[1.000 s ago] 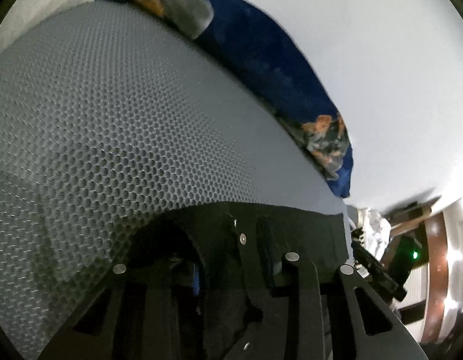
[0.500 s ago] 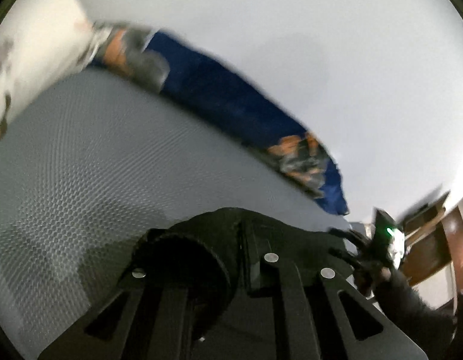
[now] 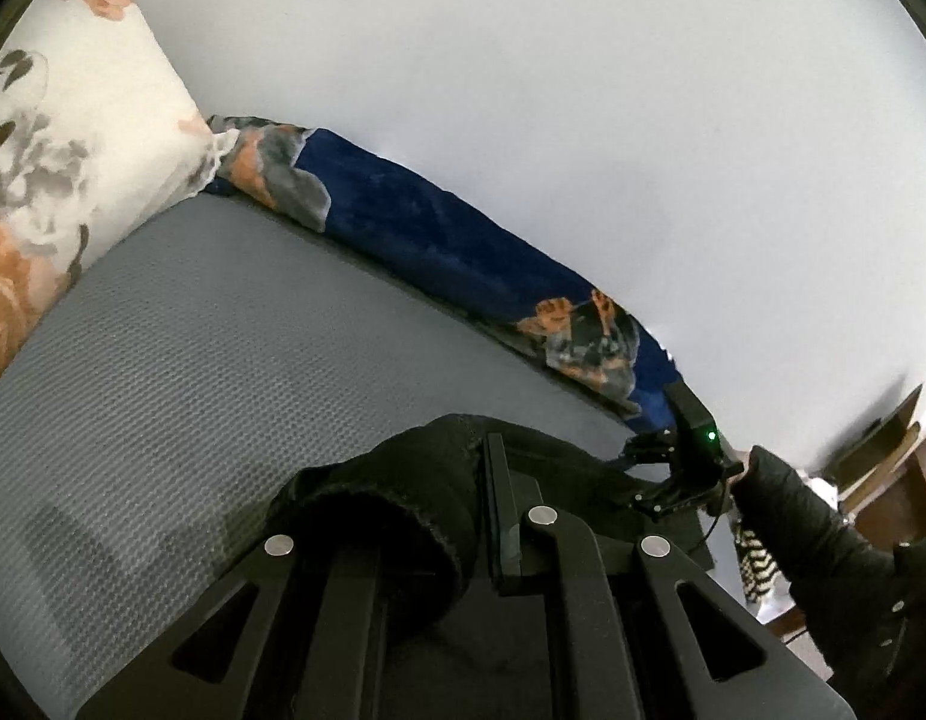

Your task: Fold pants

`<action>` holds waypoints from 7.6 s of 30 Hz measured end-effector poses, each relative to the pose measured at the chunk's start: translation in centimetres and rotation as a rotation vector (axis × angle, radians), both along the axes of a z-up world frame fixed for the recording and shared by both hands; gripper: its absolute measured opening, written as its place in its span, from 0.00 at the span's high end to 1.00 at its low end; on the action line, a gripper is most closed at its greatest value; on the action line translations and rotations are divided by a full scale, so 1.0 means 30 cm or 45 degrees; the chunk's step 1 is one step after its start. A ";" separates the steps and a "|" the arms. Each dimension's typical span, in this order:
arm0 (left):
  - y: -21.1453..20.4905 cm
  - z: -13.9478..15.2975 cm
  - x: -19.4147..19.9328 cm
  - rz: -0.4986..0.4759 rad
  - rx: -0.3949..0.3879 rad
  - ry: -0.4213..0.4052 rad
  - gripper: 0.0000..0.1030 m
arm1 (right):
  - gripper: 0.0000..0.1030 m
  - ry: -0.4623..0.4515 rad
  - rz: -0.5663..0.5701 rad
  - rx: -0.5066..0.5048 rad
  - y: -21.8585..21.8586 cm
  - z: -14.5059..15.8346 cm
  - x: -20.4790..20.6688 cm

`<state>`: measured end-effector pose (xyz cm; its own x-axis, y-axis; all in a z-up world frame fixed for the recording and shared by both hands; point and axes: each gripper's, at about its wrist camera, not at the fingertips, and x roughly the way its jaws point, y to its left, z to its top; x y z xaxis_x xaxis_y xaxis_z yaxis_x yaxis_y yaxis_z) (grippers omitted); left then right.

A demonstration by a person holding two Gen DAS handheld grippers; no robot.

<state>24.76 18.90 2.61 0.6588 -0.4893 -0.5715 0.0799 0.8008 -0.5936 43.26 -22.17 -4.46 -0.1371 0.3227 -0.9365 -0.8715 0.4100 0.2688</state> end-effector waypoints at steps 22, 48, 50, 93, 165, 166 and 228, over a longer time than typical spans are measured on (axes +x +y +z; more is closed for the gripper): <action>0.009 0.080 -0.172 -0.169 0.129 -0.032 0.91 | 0.93 -0.739 -0.733 -0.024 -0.189 0.423 -0.660; 0.032 -0.204 -0.656 -0.438 0.492 0.338 0.48 | 0.94 -0.319 -0.920 -0.177 -0.142 0.053 -1.187; 0.054 -0.174 -0.673 -0.416 0.516 0.328 0.39 | 0.94 -0.325 -0.912 -0.178 -0.138 0.052 -1.188; 0.095 -0.209 -0.564 -0.078 0.357 0.479 0.81 | 0.94 -0.333 -0.981 -0.130 -0.093 0.084 -1.386; -1.127 -0.295 -0.682 -0.881 0.749 -0.002 0.91 | 0.73 0.028 -1.799 0.517 -0.850 0.053 -1.212; -1.126 -0.295 -0.681 -0.879 0.746 0.004 0.91 | 0.73 0.034 -1.871 0.517 -0.908 0.037 -1.202; -1.111 -0.224 -0.679 -0.956 0.656 -0.022 0.37 | 0.70 -0.348 -2.161 0.152 -1.304 0.151 -1.534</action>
<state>4.40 -14.43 -4.11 0.2801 -0.4799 -0.8314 0.6932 0.7002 -0.1707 -2.77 -61.28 0.06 0.5506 -0.0091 -0.8347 0.4584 0.8390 0.2932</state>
